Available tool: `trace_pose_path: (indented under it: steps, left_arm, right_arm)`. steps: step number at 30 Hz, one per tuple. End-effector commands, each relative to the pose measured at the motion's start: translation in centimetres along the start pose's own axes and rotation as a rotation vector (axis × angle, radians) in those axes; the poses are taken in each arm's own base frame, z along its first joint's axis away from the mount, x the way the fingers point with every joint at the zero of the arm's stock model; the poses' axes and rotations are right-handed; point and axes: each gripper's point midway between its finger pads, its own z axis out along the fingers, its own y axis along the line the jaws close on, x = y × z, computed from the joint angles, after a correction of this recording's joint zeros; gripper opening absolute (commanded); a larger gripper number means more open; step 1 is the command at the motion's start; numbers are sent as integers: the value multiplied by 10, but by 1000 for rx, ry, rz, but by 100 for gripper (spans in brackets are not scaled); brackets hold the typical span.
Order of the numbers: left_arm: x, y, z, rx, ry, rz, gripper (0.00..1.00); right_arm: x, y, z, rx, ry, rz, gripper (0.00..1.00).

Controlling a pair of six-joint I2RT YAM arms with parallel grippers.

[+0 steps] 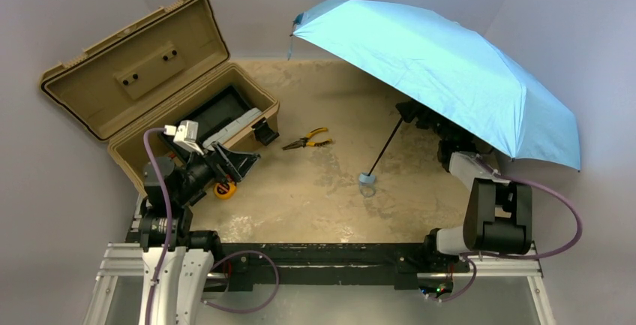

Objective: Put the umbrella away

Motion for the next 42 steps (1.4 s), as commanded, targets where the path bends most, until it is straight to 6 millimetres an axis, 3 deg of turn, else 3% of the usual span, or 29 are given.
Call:
trace_pose_path:
  steps: [1, 5, 10, 13, 16, 19, 23, 29, 32, 36, 38, 42]
  left_arm:
    - [-9, -11, -2, 29, -28, 9, 100]
    - [-9, -12, 1, 50, -34, -10, 100]
    - [-8, -13, 3, 68, -29, -33, 100]
    - [-7, -15, 2, 73, -30, -36, 100]
    - [-5, -15, 0, 76, -30, -43, 100]
    - [-1, -15, 1, 83, -18, -62, 100]
    - [3, -21, 4, 135, 30, -71, 100]
    - [9, -24, 20, 125, 177, 29, 89]
    - [22, -26, 44, 72, 293, 105, 80]
    - [54, -31, 85, 1, 455, 227, 65]
    - [65, -23, 109, -65, 499, 292, 57]
    - [83, 2, 163, -205, 578, 466, 51]
  right_arm:
    - [-21, 27, 1, -125, -68, -26, 64]
    - [-22, 37, -4, -177, -102, -48, 57]
    - [-19, 37, 5, -203, -77, -33, 53]
    - [-14, 40, 10, -230, -49, -23, 45]
    - [-9, 46, 12, -261, -27, -26, 27]
    - [-5, 48, 12, -281, 2, -33, 0]
    - [-8, 57, 10, -304, 53, -61, 0]
    - [-46, 85, -7, -328, 9, -196, 0]
    - [-66, 105, -20, -352, -34, -241, 0]
    - [-87, 123, -30, -374, -76, -245, 0]
    - [-93, 129, -31, -384, -79, -234, 0]
    - [-105, 140, -33, -407, -87, -201, 0]
